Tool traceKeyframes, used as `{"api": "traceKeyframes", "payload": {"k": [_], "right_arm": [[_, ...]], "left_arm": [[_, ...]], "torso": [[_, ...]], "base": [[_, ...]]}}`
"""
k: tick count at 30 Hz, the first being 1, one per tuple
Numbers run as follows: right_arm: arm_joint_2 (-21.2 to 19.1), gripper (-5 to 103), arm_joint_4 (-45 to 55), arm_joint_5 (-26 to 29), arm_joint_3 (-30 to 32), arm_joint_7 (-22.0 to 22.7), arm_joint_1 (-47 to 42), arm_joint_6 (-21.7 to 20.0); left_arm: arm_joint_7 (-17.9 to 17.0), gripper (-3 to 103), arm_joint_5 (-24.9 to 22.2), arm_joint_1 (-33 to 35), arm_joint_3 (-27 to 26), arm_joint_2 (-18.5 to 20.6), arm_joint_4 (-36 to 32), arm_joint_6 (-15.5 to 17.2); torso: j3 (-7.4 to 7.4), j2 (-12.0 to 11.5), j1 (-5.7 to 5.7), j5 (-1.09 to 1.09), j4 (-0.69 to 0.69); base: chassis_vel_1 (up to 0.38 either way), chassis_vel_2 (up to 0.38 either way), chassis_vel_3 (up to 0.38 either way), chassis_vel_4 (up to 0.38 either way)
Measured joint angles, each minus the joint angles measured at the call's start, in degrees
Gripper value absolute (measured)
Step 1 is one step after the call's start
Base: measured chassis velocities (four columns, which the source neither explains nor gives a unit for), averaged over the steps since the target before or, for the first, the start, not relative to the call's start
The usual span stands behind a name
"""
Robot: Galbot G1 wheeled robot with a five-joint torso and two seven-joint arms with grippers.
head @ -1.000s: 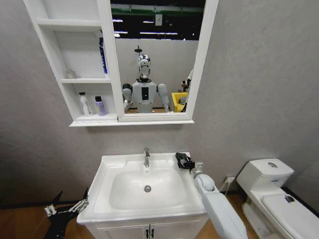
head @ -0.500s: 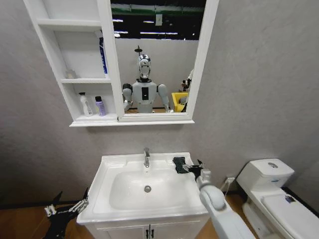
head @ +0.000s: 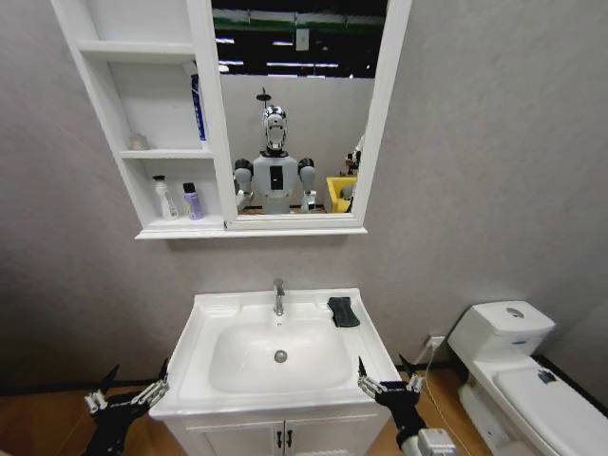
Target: Move facial cleanser and shampoo from washbasin to cabinet, then wipe washbasin with towel.
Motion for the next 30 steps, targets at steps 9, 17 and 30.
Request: {"api": "traceKeyframes", "payload": {"k": [9, 17, 30], "right_arm": [[0.2, 100, -1.1, 0.0, -0.5, 0.3, 0.2, 0.1], [-0.4, 100, -1.5, 0.1, -0.7, 0.4, 0.3, 0.9], [-1.3, 100, -2.6, 0.0, -0.9, 0.2, 0.2, 1.6]], "left_arm": [[0.0, 100, 0.0, 0.0, 0.0, 0.0, 0.0, 0.0], [0.0, 100, 0.0, 0.0, 0.0, 0.0, 0.0, 0.0], [0.0, 100, 0.0, 0.0, 0.0, 0.0, 0.0, 0.0]], "torso": [[0.01, 0.0, 0.01, 0.02, -0.02], [-0.01, 0.0, -0.03, -0.01, -0.02], [0.01, 0.0, 0.0, 0.02, 0.0]], "base": [[0.18, -0.292, -0.194, 0.288], [0.278, -0.377, -0.282, 0.371], [0.353, -0.36, -0.351, 0.358]]}}
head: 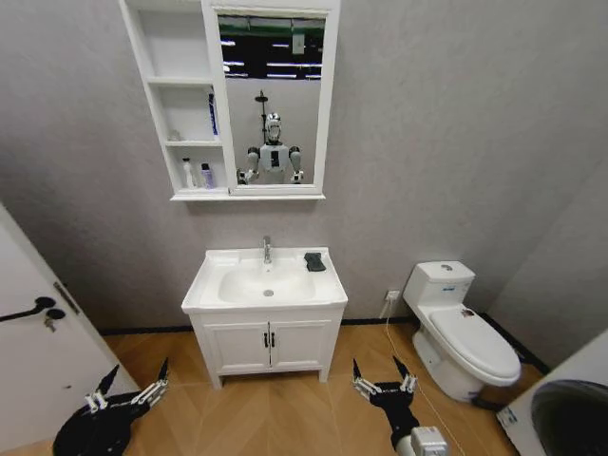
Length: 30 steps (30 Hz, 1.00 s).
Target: Move facial cleanser and shampoo from washbasin to cabinet, then wipe washbasin with towel.
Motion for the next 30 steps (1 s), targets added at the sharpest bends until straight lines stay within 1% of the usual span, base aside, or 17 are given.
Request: {"api": "traceKeyframes", "payload": {"k": [1, 2, 3, 7, 9, 10, 11, 12, 13, 15, 18, 21, 30], "right_arm": [[0.0, 100, -0.3, 0.0, 0.0, -0.3, 0.1, 1.1], [-0.1, 100, -0.6, -0.1, 0.2, -0.6, 0.2, 2.0], [-0.1, 100, -0.8, -0.2, 0.3, -0.8, 0.2, 2.4], [-0.2, 100, -0.9, -0.3, 0.1, -1.2, -0.1, 2.7], [-0.1, 100, -1.1, -0.3, -0.1, -1.3, -0.2, 2.8], [0.0, 100, -1.4, -0.3, -0.3, -1.4, -0.1, 3.0], [0.0, 100, -1.7, -0.4, -0.3, -1.4, 0.0, 3.1], [0.0, 100, -1.7, -0.4, -0.3, -1.4, 0.0, 3.1], [0.0, 100, -2.0, -0.4, -0.4, -1.5, 0.2, 3.2], [0.0, 100, -2.5, -0.3, -0.6, -1.6, 0.5, 3.5], [0.0, 100, -3.1, -0.2, -0.7, -1.8, 1.0, 4.2], [0.2, 100, -3.6, -0.1, -0.9, -1.9, 1.5, 4.9], [0.2, 100, -2.9, -0.8, -0.9, -2.6, -0.3, 4.9]], "left_arm": [[0.0, 100, 0.0, 0.0, 0.0, 0.0, 0.0, 0.0], [0.0, 100, 0.0, 0.0, 0.0, 0.0, 0.0, 0.0], [0.0, 100, 0.0, 0.0, 0.0, 0.0, 0.0, 0.0], [0.0, 100, 0.0, 0.0, 0.0, 0.0, 0.0, 0.0], [0.0, 100, 0.0, 0.0, 0.0, 0.0, 0.0, 0.0], [0.0, 100, 0.0, 0.0, 0.0, 0.0, 0.0, 0.0], [0.0, 100, 0.0, 0.0, 0.0, 0.0, 0.0, 0.0], [0.0, 100, 0.0, 0.0, 0.0, 0.0, 0.0, 0.0], [0.0, 100, 0.0, 0.0, 0.0, 0.0, 0.0, 0.0], [0.0, 100, 0.0, 0.0, 0.0, 0.0, 0.0, 0.0], [0.0, 100, 0.0, 0.0, 0.0, 0.0, 0.0, 0.0], [0.0, 100, 0.0, 0.0, 0.0, 0.0, 0.0, 0.0], [0.0, 100, 0.0, 0.0, 0.0, 0.0, 0.0, 0.0]], "torso": [[-0.02, 0.0, -0.02, -0.08, -0.01], [-0.02, 0.0, -0.04, -0.05, -0.02], [-0.01, 0.0, -0.04, 0.02, 0.01], [-0.04, 0.1, -0.08, -0.04, 0.0], [-0.04, 0.1, -0.08, -0.04, 0.01], [-0.03, 0.0, -0.07, -0.05, -0.01], [-0.02, 0.0, -0.06, -0.01, -0.05], [-0.02, 0.0, -0.06, -0.01, -0.05], [-0.01, 0.0, -0.04, 0.02, -0.04], [0.01, 0.0, 0.04, -0.04, -0.02], [0.02, 0.0, 0.07, -0.01, 0.01], [0.02, 0.0, 0.08, -0.03, 0.0], [-0.01, 0.0, -0.03, -0.03, -0.01]], "base": [[0.324, -0.351, -0.337, 0.323], [0.324, -0.299, -0.332, 0.323], [0.323, -0.299, -0.332, 0.323], [0.259, -0.269, -0.258, 0.261], [0.137, 0.021, -0.129, 0.15], [0.048, 0.021, -0.108, 0.101], [-0.045, 0.008, -0.108, 0.01], [-0.045, 0.008, -0.108, 0.01], [-0.077, -0.042, -0.007, 0.01], [-0.092, 0.02, 0.11, -0.028], [-0.065, 0.046, 0.096, -0.041], [-0.022, 0.04, 0.031, -0.033], [0.0, 0.0, 0.0, 0.0]]}}
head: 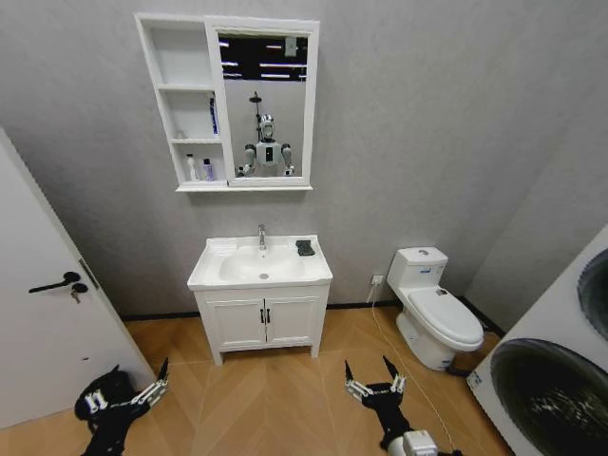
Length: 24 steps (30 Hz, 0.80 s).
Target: Move facial cleanser and shampoo from washbasin to cabinet, then wipe washbasin with towel.
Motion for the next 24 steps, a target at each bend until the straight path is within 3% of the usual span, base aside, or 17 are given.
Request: {"api": "traceKeyframes", "payload": {"k": [11, 24], "right_arm": [[0.0, 100, -0.1, 0.2, 0.3, 0.2, -0.3, 0.2], [0.8, 100, -2.8, 0.9, 0.2, -1.2, 2.1, 2.8]], "left_arm": [[0.0, 100, 0.0, 0.0, 0.0, 0.0, 0.0, 0.0], [0.0, 100, 0.0, 0.0, 0.0, 0.0, 0.0, 0.0]], "torso": [[0.01, 0.0, 0.05, 0.0, 0.0], [-0.02, 0.1, -0.08, 0.0, 0.01]], "base": [[0.017, -0.028, -0.018, 0.024], [0.175, -0.162, -0.162, 0.156]]}}
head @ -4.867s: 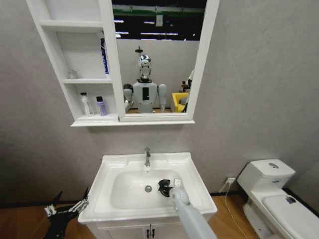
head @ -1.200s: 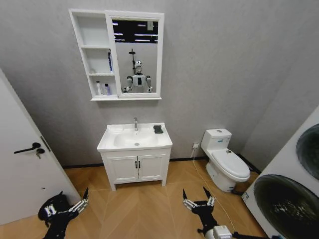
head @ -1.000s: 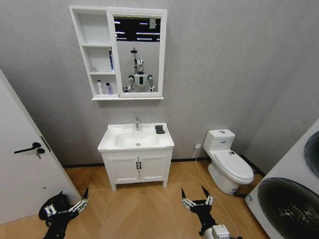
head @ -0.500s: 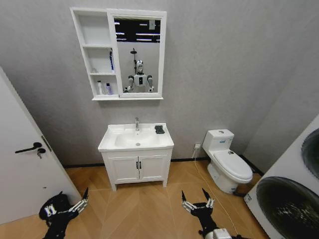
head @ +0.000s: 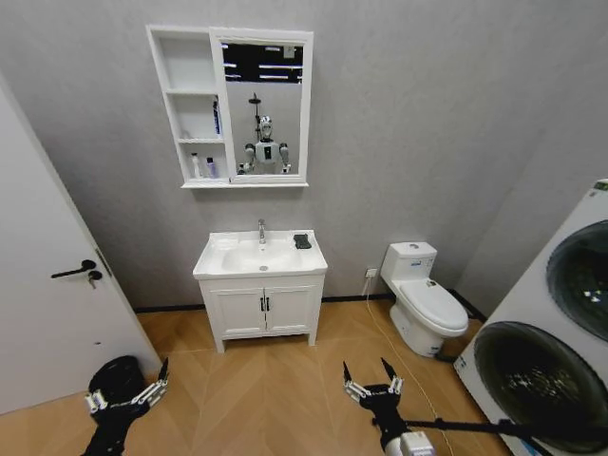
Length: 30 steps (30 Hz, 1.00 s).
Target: Move facial cleanser and shampoo from washbasin to cabinet, then wipe washbasin with towel.
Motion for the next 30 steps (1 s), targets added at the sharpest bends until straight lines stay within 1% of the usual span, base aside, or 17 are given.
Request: {"api": "traceKeyframes", "payload": {"k": [1, 7, 9, 14, 22, 26, 30], "right_arm": [[0.0, 100, -0.1, 0.0, 0.2, -0.2, 0.0, 0.2], [-0.1, 100, 0.0, -1.4, 0.6, -1.3, -0.4, -0.3], [0.2, 100, 0.0, -2.4, 0.3, -1.4, -0.3, -0.6], [0.3, 100, -0.1, -4.1, -0.1, -1.9, -0.6, -0.7], [0.4, 100, -0.2, -4.2, -0.2, -2.2, -0.8, -0.7], [0.4, 100, -0.3, -4.1, -0.3, -2.2, -0.9, -0.7], [0.7, 100, -0.8, -3.3, -0.4, -2.3, -0.3, 1.0]], "left_arm": [[0.0, 100, 0.0, 0.0, 0.0, 0.0, 0.0, 0.0], [0.0, 100, 0.0, 0.0, 0.0, 0.0, 0.0, 0.0], [0.0, 100, 0.0, 0.0, 0.0, 0.0, 0.0, 0.0], [0.0, 100, 0.0, 0.0, 0.0, 0.0, 0.0, 0.0], [0.0, 100, 0.0, 0.0, 0.0, 0.0, 0.0, 0.0], [0.0, 100, 0.0, 0.0, 0.0, 0.0, 0.0, 0.0], [0.0, 100, 0.0, 0.0, 0.0, 0.0, 0.0, 0.0]], "torso": [[0.01, 0.0, 0.02, 0.0, -0.02], [0.04, -0.1, 0.17, -0.01, -0.01], [0.04, -0.1, 0.17, 0.0, 0.01], [0.03, -0.1, 0.11, 0.0, 0.0], [0.02, -0.1, 0.08, 0.0, 0.0], [0.02, -0.1, 0.09, 0.0, 0.0], [0.02, -0.1, 0.11, -0.01, 0.0]], "base": [[0.043, -0.065, -0.005, 0.01], [-0.036, 0.015, 0.031, -0.029], [-0.054, 0.05, 0.064, -0.057], [-0.006, 0.011, 0.025, -0.018], [0.033, 0.005, -0.027, -0.011], [0.102, 0.092, -0.071, -0.089], [0.076, 0.086, -0.053, -0.081]]}}
